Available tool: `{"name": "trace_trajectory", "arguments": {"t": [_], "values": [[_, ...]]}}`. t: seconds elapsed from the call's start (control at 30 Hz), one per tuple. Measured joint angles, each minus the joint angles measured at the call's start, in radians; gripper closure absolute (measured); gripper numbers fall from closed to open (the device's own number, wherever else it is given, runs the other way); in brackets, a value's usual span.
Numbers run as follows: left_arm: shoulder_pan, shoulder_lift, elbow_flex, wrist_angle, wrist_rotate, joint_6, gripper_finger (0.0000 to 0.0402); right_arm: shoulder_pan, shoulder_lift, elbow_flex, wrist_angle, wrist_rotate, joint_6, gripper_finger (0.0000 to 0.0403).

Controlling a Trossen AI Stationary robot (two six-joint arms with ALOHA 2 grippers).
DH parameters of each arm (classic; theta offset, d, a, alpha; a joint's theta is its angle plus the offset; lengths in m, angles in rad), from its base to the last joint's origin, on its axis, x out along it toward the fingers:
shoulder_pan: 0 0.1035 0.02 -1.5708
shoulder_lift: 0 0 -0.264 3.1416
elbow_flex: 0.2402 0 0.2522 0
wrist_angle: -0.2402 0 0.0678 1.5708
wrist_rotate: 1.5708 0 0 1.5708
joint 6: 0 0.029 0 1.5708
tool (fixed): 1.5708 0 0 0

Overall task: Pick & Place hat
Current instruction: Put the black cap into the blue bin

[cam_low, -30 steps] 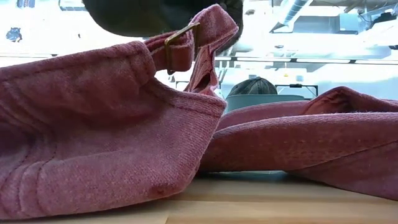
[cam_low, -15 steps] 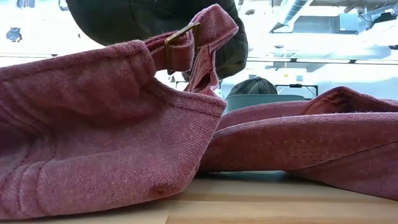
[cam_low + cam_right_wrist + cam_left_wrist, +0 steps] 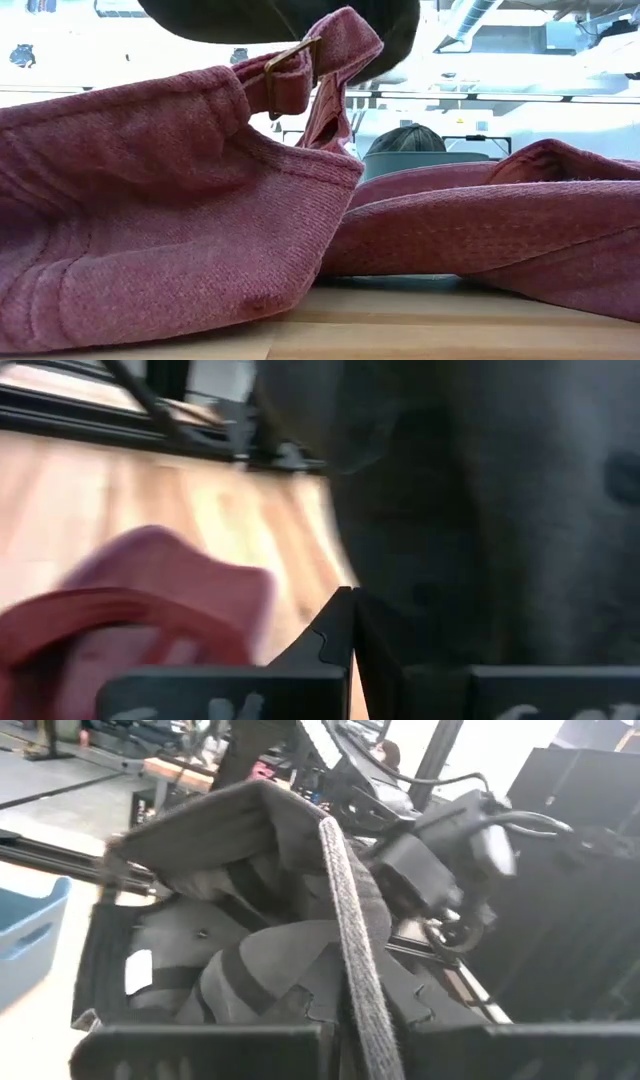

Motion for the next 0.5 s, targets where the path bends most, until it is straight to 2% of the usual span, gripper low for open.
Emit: {"name": "trace_trajectory", "arguments": {"t": [0.23,0.33,0.43,0.5], "values": [[-0.067,0.0,0.0,0.003,0.012,0.0,0.0378,-0.001,-0.075,0.0,-0.083,0.198,-0.005,0.0403],[-0.078,0.0,0.0,0.004,0.03,0.003,0.0378,-0.016,-0.116,0.0,-0.081,0.208,-0.054,0.0403],[-0.085,0.0,0.0,0.004,0.06,0.005,0.0378,-0.041,-0.156,0.0,-0.054,0.125,-0.12,0.0403],[-0.087,0.001,0.0,-0.001,0.105,0.005,0.0378,-0.064,-0.176,0.0,-0.03,-0.047,-0.17,0.0403]]}}
